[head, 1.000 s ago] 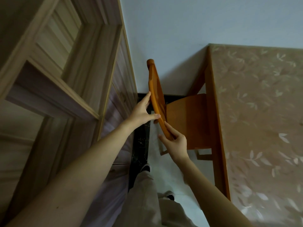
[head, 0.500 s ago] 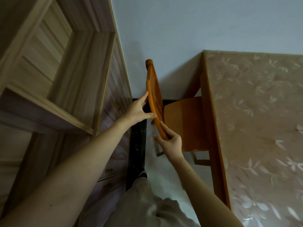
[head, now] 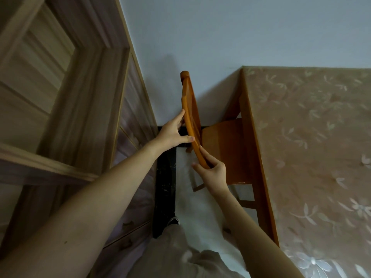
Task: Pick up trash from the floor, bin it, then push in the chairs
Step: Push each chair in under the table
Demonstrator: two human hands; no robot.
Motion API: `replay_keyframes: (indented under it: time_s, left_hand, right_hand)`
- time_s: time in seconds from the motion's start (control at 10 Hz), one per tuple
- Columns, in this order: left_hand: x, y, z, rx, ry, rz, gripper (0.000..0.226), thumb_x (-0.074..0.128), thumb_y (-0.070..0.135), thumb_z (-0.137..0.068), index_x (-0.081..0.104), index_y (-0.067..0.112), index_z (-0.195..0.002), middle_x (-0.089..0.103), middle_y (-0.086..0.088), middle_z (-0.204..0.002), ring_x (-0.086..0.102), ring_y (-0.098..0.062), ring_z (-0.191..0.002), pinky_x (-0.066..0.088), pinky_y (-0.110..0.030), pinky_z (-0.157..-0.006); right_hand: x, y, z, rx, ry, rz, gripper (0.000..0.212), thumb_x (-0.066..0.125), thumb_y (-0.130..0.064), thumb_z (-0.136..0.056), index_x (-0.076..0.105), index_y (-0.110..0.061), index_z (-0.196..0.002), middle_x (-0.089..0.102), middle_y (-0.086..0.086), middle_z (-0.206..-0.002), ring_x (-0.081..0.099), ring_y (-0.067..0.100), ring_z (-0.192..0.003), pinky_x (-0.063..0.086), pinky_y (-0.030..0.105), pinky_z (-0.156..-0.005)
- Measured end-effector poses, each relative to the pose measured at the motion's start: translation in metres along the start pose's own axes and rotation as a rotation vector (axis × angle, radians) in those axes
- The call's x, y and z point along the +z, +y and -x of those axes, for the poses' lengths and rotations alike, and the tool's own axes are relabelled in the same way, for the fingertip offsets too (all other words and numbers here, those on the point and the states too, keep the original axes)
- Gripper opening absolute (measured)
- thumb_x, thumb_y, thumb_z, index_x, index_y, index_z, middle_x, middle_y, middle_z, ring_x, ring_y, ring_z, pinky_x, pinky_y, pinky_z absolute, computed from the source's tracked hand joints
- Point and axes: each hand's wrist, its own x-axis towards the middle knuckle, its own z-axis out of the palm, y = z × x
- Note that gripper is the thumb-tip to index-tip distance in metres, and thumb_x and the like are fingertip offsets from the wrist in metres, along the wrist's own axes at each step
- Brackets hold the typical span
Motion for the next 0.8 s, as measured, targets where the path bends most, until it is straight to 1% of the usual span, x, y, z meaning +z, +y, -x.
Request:
replay_keyframes:
  time_s: [0.1,0.2,0.3,0.4,0.5,0.6,0.7,0.8]
  left_hand:
    - [-0.002,0.003,-0.008,0.003,-0.007,-0.002,0.117,0.084,0.019,-0.070,0.002,0.021,-0.153,0.017,-0.006,-0.159,0.021,-0.021,-0.145,0.026,-0.047,-0.116]
    - [-0.003,0.004,-0.015,0.014,-0.012,0.000,0.116,0.084,0.018,-0.070,0.003,0.021,-0.153,0.017,-0.006,-0.159,0.021,-0.021,-0.145,0.026,-0.047,-0.116]
    - [-0.005,0.001,-0.020,0.022,-0.016,0.006,0.114,0.083,0.017,-0.072,0.003,0.021,-0.153,0.018,-0.005,-0.159,0.021,-0.021,-0.145,0.026,-0.045,-0.116]
    - [-0.006,0.000,-0.023,0.029,-0.026,-0.002,0.114,0.083,0.018,-0.072,0.002,0.022,-0.153,0.017,-0.005,-0.159,0.021,-0.020,-0.145,0.025,-0.045,-0.116]
    - [-0.006,0.000,-0.022,0.037,-0.034,-0.015,0.112,0.081,0.018,-0.075,0.002,0.022,-0.153,0.017,-0.005,-0.159,0.021,-0.021,-0.145,0.026,-0.043,-0.116]
    - [-0.003,0.003,-0.016,0.038,-0.002,-0.026,0.107,0.080,0.017,-0.076,0.005,0.019,-0.153,0.021,-0.006,-0.158,0.025,-0.022,-0.143,0.027,-0.041,-0.115]
    - [0.002,0.007,-0.005,0.055,0.057,-0.049,0.097,0.078,0.016,-0.079,0.015,0.015,-0.152,0.033,-0.008,-0.154,0.034,-0.021,-0.139,0.033,-0.039,-0.112]
    - [0.011,0.010,0.010,0.093,0.145,-0.118,0.079,0.073,0.017,-0.084,0.028,0.012,-0.149,0.043,-0.011,-0.147,0.041,-0.023,-0.135,0.038,-0.042,-0.110]
  right_hand:
    - [0.001,-0.001,-0.008,0.007,0.018,-0.001,0.060,0.077,-0.017,-0.081,0.055,-0.024,-0.136,0.064,-0.004,-0.077,0.045,0.018,-0.059,0.044,0.025,-0.059]
    - [0.003,-0.001,-0.014,0.008,0.040,-0.007,0.059,0.078,-0.019,-0.080,0.056,-0.026,-0.135,0.069,-0.003,-0.082,0.049,0.017,-0.060,0.047,0.028,-0.062]
    - [0.004,0.000,-0.017,-0.006,0.046,-0.003,0.059,0.077,-0.016,-0.080,0.056,-0.024,-0.135,0.071,0.001,-0.101,0.058,0.003,-0.066,0.048,0.019,-0.066]
    - [0.004,-0.004,-0.018,-0.001,0.069,0.014,0.058,0.077,-0.013,-0.081,0.057,-0.022,-0.135,0.068,-0.005,-0.098,0.057,-0.003,-0.062,0.046,0.014,-0.062]
    - [0.006,-0.005,-0.017,0.003,0.083,0.024,0.057,0.077,-0.014,-0.081,0.058,-0.023,-0.134,0.066,-0.010,-0.084,0.052,0.004,-0.056,0.045,0.015,-0.058]
    - [0.008,-0.005,-0.014,-0.008,0.088,0.025,0.057,0.077,-0.016,-0.081,0.058,-0.025,-0.134,0.069,-0.002,-0.081,0.052,0.018,-0.060,0.048,0.025,-0.060]
    - [0.007,-0.007,-0.014,-0.015,0.091,0.048,0.057,0.076,-0.017,-0.082,0.057,-0.023,-0.135,0.072,-0.003,-0.088,0.055,0.017,-0.063,0.050,0.025,-0.062]
    - [0.006,-0.011,-0.007,-0.039,0.100,0.103,0.055,0.076,-0.020,-0.082,0.058,-0.021,-0.134,0.071,-0.007,-0.103,0.064,0.006,-0.073,0.053,0.018,-0.068]
